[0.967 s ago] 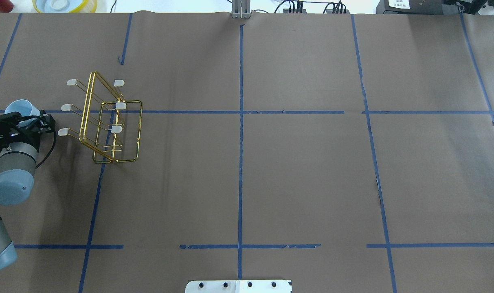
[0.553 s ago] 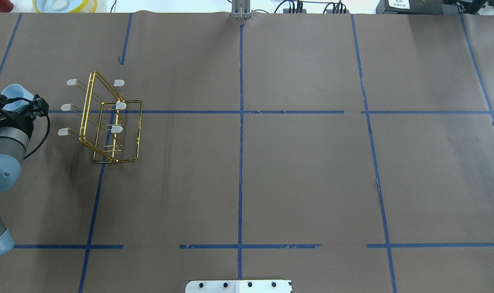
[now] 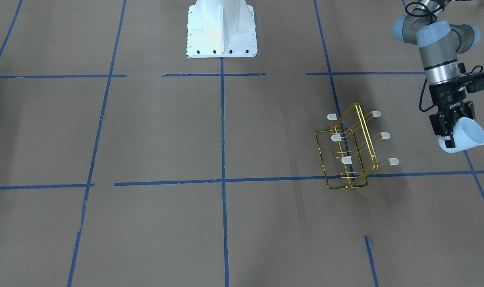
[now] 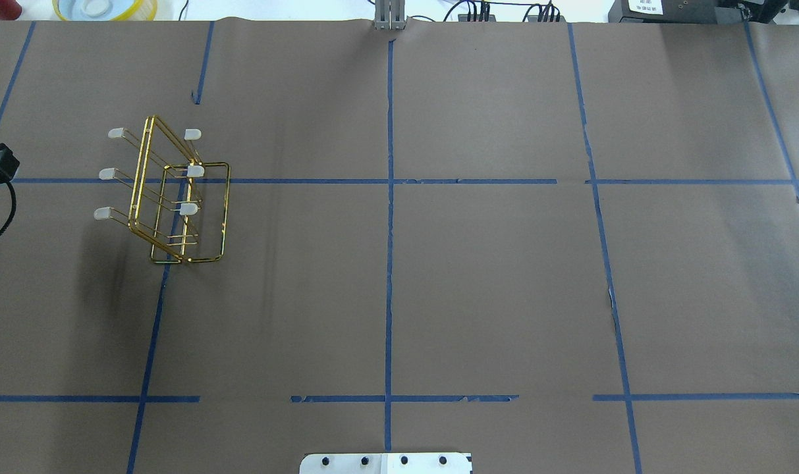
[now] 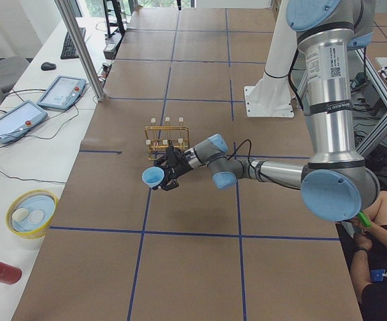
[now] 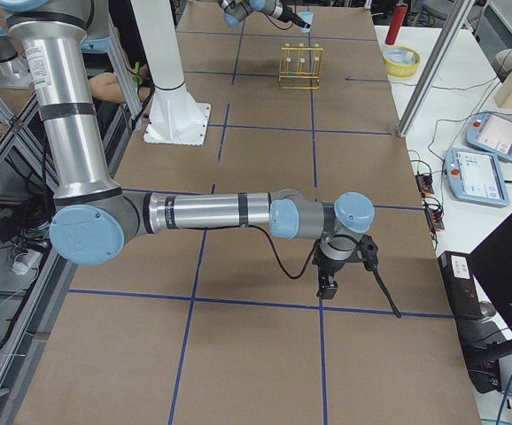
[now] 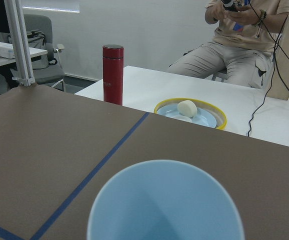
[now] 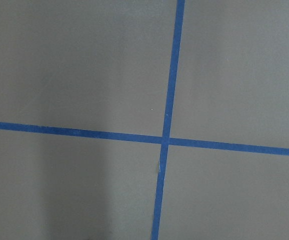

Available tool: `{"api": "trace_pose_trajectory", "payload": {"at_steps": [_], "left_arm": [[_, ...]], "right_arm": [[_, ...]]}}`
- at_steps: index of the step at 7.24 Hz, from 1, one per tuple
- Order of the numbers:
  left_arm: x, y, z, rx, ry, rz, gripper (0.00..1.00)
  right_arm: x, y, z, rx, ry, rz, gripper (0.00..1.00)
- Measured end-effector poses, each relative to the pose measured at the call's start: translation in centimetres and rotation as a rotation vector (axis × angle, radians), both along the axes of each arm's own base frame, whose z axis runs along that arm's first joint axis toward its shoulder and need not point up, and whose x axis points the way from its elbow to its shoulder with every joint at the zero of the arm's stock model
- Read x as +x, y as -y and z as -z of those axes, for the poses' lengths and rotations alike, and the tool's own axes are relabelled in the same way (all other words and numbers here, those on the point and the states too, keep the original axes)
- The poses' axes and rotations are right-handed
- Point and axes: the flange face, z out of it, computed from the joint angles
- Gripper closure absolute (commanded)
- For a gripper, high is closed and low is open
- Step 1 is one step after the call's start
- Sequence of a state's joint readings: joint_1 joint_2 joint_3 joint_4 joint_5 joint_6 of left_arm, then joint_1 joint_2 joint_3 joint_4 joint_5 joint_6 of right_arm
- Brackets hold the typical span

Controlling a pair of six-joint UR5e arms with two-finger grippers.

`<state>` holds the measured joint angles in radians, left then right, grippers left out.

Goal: Hang cup on cup holder
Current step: 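Lift the cup and tilt it sideways with the left gripper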

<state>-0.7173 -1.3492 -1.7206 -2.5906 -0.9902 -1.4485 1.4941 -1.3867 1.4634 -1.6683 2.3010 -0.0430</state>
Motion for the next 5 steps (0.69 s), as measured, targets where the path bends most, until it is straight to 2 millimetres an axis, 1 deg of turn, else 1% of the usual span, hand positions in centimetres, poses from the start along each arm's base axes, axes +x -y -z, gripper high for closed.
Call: {"api": "trace_pose_trajectory", "payload": {"at_steps": [1,2,4,5], "left_arm": [[-2.1,-1.2,1.1,0.048,-0.102,-0.005,1.00],[-3.6,-2.2,2.8,0.102,-0.263,-0.002,1.00],[-5.0,-3.9,6.9,0.166,-0.710,0.027,1.00],[-5.4,-4.5,8.4,0.159,-0.949,0.057,1.00]], "right_arm": [[0.0,0.0,0.0,0.000,0.000,0.000,0.00],[0.0,0.0,0.0,0.000,0.000,0.000,0.00],[0.0,0.0,0.0,0.000,0.000,0.000,0.00],[0.0,0.0,0.0,0.000,0.000,0.000,0.00]]}}
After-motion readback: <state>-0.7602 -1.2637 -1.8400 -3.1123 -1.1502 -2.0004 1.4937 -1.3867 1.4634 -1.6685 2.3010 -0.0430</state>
